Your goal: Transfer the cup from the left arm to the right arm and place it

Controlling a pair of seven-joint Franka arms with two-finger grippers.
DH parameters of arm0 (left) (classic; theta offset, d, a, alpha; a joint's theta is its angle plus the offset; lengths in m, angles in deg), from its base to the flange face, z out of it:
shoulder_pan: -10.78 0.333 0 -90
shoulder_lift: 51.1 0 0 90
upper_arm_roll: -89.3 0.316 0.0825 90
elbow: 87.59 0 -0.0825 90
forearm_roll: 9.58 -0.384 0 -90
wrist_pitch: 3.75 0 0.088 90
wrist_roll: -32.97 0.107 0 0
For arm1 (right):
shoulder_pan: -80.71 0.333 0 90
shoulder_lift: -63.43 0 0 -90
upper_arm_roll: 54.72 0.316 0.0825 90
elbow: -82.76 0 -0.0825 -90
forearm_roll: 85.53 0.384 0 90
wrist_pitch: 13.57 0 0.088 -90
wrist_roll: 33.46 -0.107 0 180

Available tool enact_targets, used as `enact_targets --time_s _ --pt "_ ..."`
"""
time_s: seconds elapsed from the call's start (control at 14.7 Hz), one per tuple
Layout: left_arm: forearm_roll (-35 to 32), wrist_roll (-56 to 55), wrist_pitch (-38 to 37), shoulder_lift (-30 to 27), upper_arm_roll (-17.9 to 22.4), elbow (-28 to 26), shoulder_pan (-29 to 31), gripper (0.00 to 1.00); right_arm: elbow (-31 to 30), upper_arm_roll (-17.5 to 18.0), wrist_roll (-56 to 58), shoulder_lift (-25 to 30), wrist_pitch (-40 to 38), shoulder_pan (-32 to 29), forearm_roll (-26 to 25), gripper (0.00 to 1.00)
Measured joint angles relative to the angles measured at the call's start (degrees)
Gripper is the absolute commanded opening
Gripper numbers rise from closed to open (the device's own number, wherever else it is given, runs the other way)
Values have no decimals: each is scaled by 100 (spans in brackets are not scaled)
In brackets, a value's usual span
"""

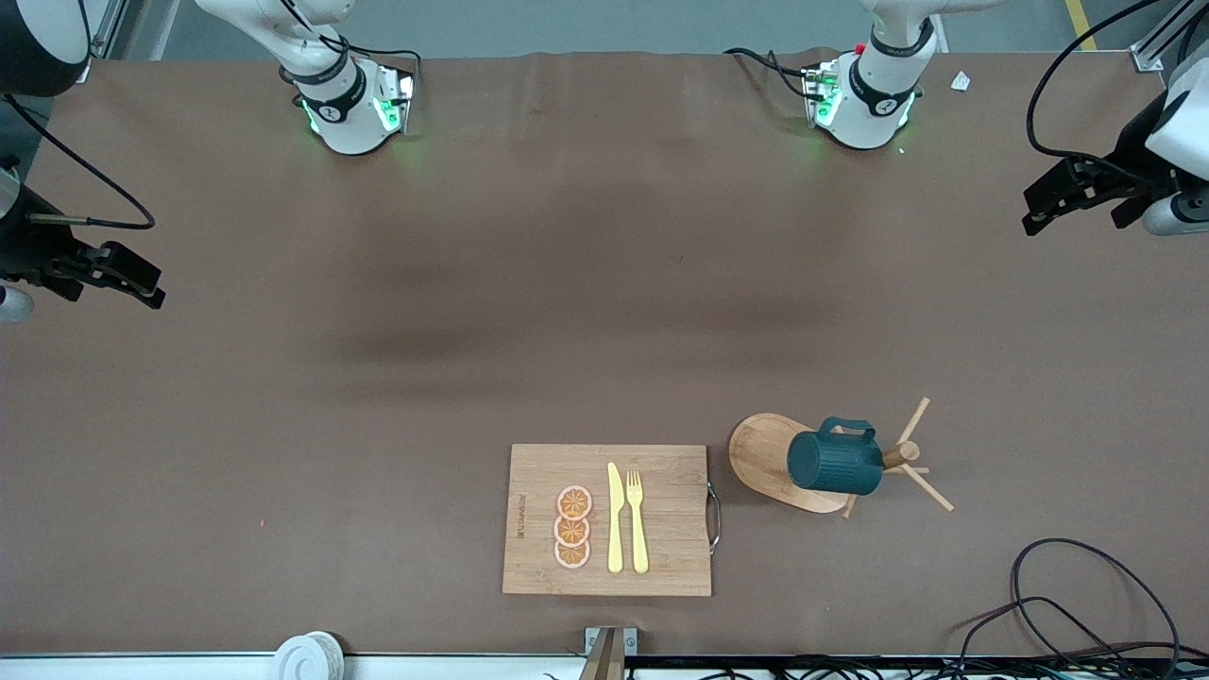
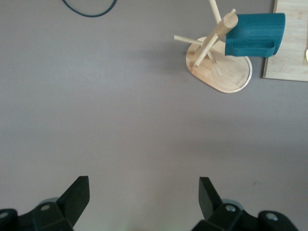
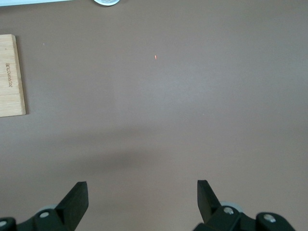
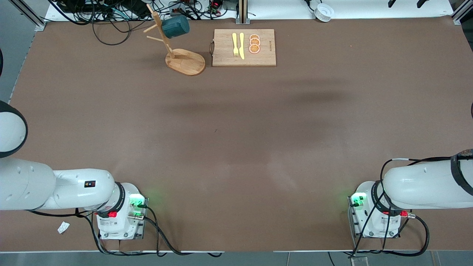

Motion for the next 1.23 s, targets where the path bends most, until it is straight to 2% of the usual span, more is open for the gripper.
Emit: enact_targets --time_s 0.54,0.68,0.95,1.23 --pt "84 -202 84 149 0 187 -20 100 -31 1 -1 31 -3 1 0 100" --pt "253 -939 399 474 -8 331 -55 100 -32 -2 -1 92 -15 -1 0 100" --pt "295 -3282 1203 1170 -91 612 -297 100 -36 -29 -1 261 -84 -11 0 100" --pt "351 -5488 1529 1551 -140 647 -564 100 -44 -60 -2 285 -87 -48 0 100"
